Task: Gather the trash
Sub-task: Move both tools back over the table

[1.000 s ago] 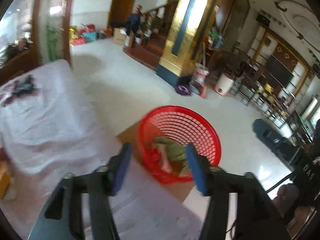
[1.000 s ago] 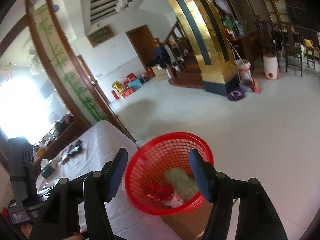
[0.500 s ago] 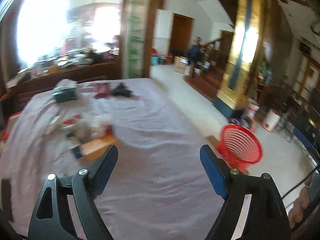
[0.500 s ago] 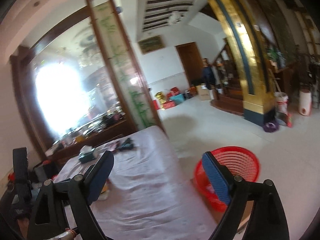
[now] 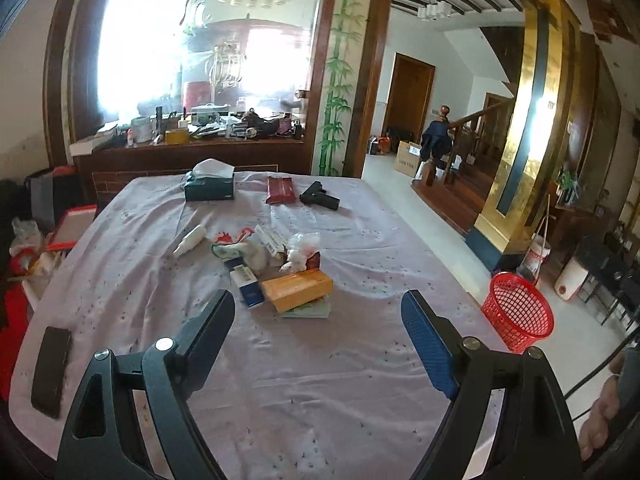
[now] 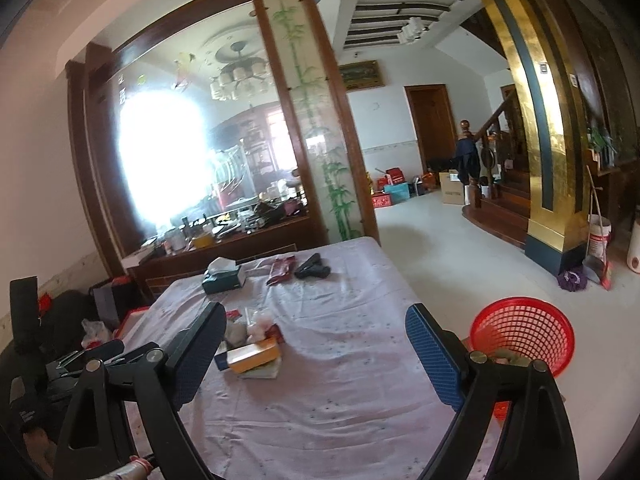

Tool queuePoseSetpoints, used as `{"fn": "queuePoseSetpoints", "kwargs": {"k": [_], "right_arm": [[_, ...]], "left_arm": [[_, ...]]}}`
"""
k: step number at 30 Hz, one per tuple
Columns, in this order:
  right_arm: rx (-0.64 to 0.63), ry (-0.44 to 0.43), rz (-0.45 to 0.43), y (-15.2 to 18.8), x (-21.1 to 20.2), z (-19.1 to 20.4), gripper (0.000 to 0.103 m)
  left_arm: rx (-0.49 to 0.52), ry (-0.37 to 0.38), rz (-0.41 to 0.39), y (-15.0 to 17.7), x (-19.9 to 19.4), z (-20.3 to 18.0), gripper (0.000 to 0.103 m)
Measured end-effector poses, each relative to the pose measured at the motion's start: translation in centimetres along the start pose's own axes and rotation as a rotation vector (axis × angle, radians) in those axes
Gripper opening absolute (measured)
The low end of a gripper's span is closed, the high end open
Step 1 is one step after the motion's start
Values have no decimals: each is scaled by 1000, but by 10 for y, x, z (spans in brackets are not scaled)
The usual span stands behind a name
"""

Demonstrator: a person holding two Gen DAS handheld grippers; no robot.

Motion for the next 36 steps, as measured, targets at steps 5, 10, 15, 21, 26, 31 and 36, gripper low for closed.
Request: {"fn": "queuePoseSetpoints", "kwargs": {"k": [5,10,15,21,26,31,36], "right_arm": [[-14,-11,12,2,10,20,94],[-28,-23,25,1,17,30,94],[-33,-31,33,-1,25,35,94],[-28,-47,43,-4,39,38,94],[-22,-61,51,-5,51,36,94],[0,-85,72,-9,67,31,94],[0,-118,93,-13,91,32,94]], "left_arm": [[-9,-6,-20,-3,-11,11,84],[-23,-10,-37,-7,-17,23,84],[-35,-23,-35,-11,-13,32,84],[-27,-43,-41,-18,-9,38,84],[3,-37,-34,-22,2,37,84],[34,14,45,-23,39,40,84],[39,75,140,-27,81,47,84]]}}
Point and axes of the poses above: each gripper's, at about its wrist camera, not at the fingertips, and x roughly the way its jaws point, z to its left, y to its underside, the point moved 10 cm from there along x, roughly the way its jaws point, and after that the axes turned 14 degrees about z, right-handed, at the moved point
